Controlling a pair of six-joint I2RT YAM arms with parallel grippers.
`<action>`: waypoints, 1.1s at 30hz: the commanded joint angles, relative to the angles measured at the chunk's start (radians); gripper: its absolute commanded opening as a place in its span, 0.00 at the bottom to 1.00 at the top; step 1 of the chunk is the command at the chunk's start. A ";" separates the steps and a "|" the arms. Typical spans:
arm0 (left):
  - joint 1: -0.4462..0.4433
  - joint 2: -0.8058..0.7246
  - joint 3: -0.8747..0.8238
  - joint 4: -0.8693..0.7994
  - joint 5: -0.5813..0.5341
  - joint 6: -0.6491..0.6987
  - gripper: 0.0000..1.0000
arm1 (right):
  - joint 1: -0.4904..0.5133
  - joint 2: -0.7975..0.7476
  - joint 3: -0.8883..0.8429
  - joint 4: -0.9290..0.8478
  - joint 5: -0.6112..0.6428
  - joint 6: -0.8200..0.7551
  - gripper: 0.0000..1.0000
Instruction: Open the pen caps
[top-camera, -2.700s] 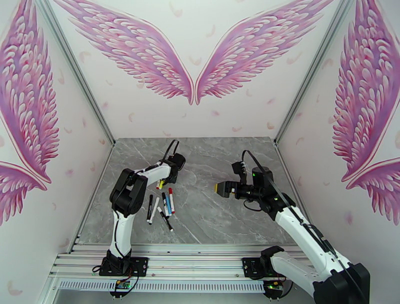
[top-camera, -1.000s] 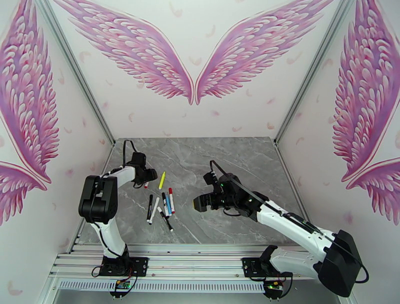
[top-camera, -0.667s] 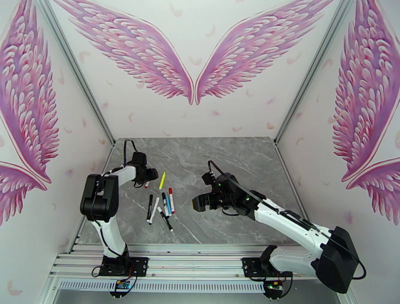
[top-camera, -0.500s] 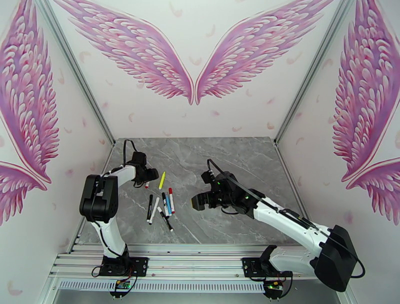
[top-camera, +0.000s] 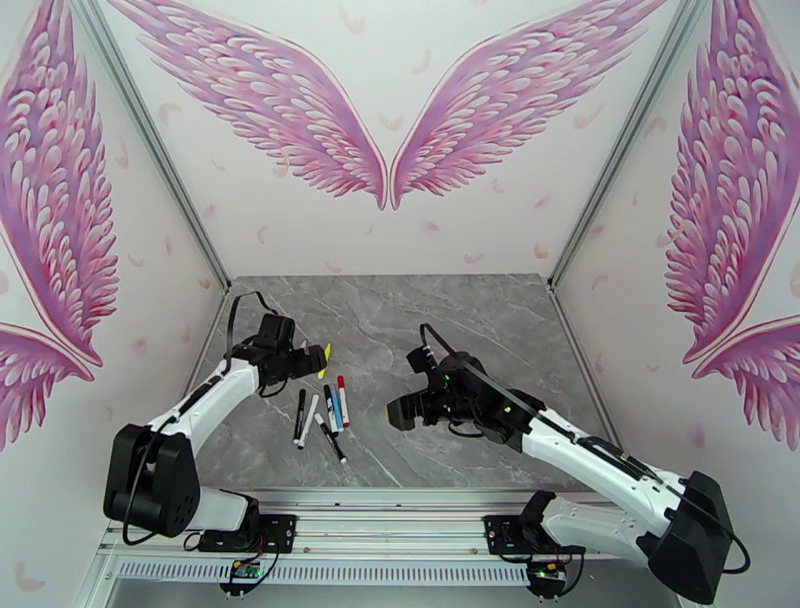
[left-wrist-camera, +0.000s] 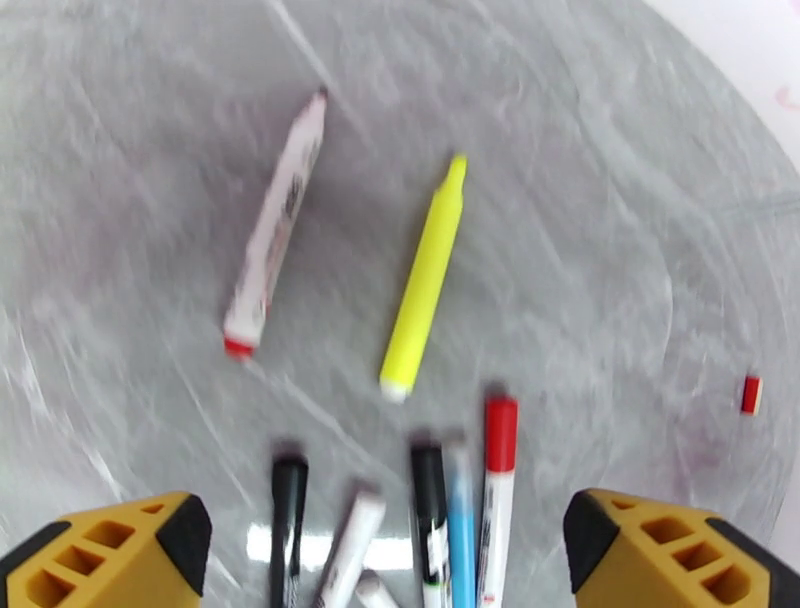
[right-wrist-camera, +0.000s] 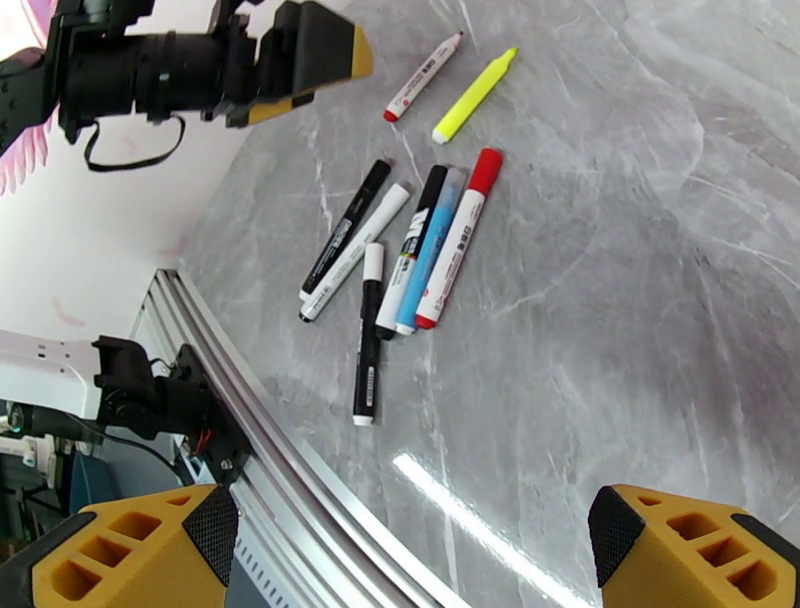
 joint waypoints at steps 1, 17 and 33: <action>-0.034 -0.047 -0.084 -0.073 -0.022 -0.074 0.91 | 0.011 -0.030 -0.038 0.010 0.030 0.020 0.99; -0.074 -0.016 -0.226 -0.032 -0.115 -0.095 0.59 | 0.015 -0.063 -0.102 0.046 0.032 0.037 0.99; -0.054 0.082 -0.190 -0.021 -0.130 -0.055 0.46 | 0.016 -0.060 -0.113 0.059 0.029 0.044 0.99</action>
